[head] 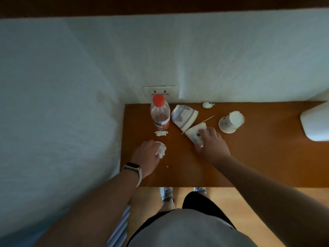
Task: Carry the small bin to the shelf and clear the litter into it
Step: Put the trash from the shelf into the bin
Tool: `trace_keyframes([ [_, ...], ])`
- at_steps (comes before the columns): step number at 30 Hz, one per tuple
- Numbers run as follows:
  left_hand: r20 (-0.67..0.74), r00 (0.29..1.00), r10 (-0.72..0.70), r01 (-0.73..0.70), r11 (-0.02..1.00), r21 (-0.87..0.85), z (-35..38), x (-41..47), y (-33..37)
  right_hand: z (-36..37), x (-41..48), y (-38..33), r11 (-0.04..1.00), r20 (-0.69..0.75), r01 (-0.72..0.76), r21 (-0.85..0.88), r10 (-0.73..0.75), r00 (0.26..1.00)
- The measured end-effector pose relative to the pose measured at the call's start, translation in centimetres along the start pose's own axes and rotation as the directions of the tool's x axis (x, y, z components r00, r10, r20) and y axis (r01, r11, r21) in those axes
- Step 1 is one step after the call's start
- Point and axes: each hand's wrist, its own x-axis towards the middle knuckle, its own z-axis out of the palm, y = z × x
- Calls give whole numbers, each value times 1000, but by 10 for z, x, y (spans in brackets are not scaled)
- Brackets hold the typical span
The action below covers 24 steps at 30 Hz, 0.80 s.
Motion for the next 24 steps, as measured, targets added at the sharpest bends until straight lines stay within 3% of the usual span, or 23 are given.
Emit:
trace_keyframes([
  [10,17,999,47,-45,997,-67,6,2,4,19,-15,-10,982,-23,-92,165,97,995],
  [17,-91,994,65,-79,983,-167,-13,0,22,8,-41,-7,965,-62,-92,245,110,992],
  [24,-205,969,141,-185,959,-214,-39,6,58,-23,-74,7,952,-212,-56,301,124,969],
])
